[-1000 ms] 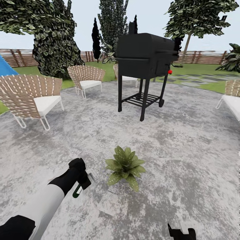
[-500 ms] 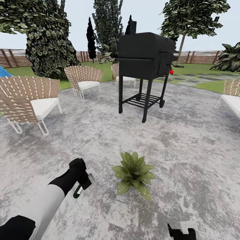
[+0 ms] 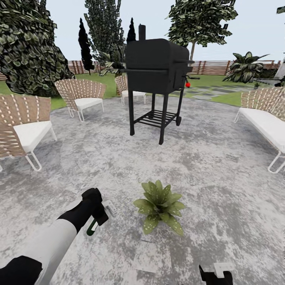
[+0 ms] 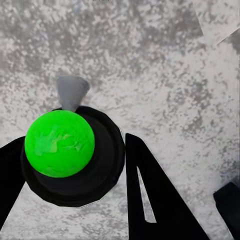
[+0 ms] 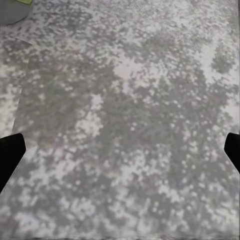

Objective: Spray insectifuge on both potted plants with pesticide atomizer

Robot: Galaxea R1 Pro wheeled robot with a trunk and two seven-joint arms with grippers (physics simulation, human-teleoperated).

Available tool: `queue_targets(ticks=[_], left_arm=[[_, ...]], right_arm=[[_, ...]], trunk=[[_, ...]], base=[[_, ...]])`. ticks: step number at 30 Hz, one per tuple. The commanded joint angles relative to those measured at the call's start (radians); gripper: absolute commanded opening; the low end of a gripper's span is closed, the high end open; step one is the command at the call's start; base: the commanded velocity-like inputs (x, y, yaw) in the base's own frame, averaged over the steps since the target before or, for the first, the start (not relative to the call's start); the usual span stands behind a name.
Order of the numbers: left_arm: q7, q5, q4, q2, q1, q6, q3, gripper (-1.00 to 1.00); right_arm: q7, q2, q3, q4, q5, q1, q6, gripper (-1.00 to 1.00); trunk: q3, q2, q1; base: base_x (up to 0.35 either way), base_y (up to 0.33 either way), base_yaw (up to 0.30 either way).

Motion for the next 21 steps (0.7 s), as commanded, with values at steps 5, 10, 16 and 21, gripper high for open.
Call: queue_targets(ticks=[5,10,16,21], left_arm=[[-0.008,-0.005,0.002,0.0,0.0,0.003,-0.004,-1.0],[-0.008,-0.003,0.002,0.0,0.0,0.004,-0.003,-1.0],[-0.008,-0.005,0.002,0.0,0.0,0.003,-0.002,-1.0],[-0.008,-0.005,0.003,0.0,0.0,0.004,-0.001,-1.0]], right_arm=[[0.003,0.0,-0.008,0.001,0.008,-0.001,-0.004,1.0],[0.003,0.0,-0.009,0.001,0.008,-0.001,-0.004,1.0],[0.003,0.0,-0.009,0.001,0.008,-0.001,-0.004,1.0],[0.003,0.0,-0.009,0.001,0.008,-0.001,-0.004,1.0]], trunk=[[-0.001,0.0,0.0],[-0.001,0.0,0.0],[-0.001,0.0,0.0],[-0.001,0.0,0.0]], base=[[0.001,0.335,-0.3],[0.091,0.335,-0.3],[0.115,0.335,-0.3],[0.097,0.335,-0.3]])
